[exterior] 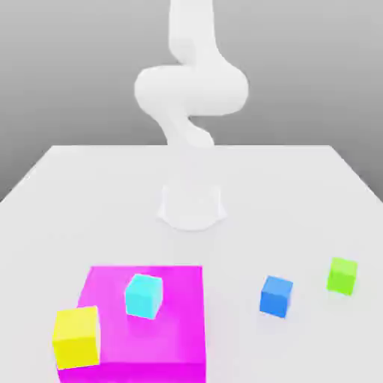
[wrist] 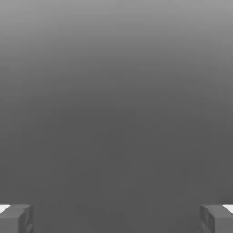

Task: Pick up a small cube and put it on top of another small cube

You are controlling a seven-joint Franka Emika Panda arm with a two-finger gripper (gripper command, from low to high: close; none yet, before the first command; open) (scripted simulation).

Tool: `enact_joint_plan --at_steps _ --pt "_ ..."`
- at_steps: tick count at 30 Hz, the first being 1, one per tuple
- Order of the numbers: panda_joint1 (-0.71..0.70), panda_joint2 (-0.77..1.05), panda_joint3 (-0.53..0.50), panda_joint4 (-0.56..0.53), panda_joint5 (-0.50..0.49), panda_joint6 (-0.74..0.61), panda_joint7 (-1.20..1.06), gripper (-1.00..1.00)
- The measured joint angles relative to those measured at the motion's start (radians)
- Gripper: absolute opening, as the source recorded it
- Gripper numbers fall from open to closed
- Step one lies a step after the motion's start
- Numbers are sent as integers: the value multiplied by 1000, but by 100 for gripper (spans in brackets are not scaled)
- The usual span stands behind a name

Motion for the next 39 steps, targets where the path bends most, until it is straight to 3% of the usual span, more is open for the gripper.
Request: enact_joint_plan --at_steps 10,18,21,26,27,34,39 --pt "-14 366 223 -238 32 250 372 0" --pt "19 670 361 -429 -23 452 728 0" --pt "51 783 339 -462 -111 529 862 0" --pt "221 965 122 -430 -316 666 1026 0" --pt "261 998 77 -423 -337 693 1043 -100" --pt "270 1005 67 -422 -344 700 1048 -100" --pt "176 848 207 -457 -153 581 906 -100"
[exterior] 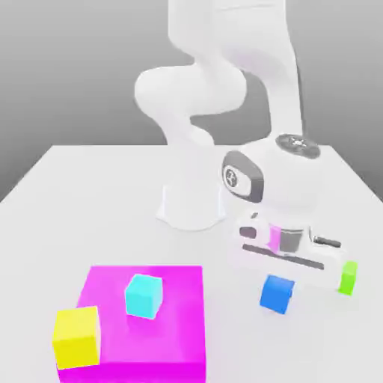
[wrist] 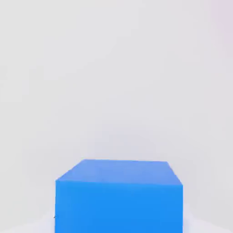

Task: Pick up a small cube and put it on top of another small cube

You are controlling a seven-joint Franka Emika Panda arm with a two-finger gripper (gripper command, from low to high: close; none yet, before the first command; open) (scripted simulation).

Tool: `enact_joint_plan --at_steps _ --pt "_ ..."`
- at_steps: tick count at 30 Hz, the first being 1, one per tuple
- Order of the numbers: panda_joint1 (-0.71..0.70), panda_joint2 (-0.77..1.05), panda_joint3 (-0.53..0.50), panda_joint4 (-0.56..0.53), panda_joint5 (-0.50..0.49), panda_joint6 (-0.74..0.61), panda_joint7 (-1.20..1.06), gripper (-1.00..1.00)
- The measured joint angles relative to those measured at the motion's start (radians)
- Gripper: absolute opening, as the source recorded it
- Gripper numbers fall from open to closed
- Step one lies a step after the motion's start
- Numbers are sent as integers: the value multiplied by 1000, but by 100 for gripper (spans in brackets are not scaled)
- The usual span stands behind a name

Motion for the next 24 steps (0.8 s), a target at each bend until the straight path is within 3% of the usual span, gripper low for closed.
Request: enact_joint_plan --at_steps 4,17,20,21,24 --pt "-73 -88 1 35 107 -121 -133 -100" --pt "-528 -69 -190 494 140 -561 -614 -100" --pt "-537 6 -197 504 136 -496 -641 -100" --pt "-536 35 -198 497 132 -460 -641 100" --pt "-536 35 -198 497 132 -460 -641 100"
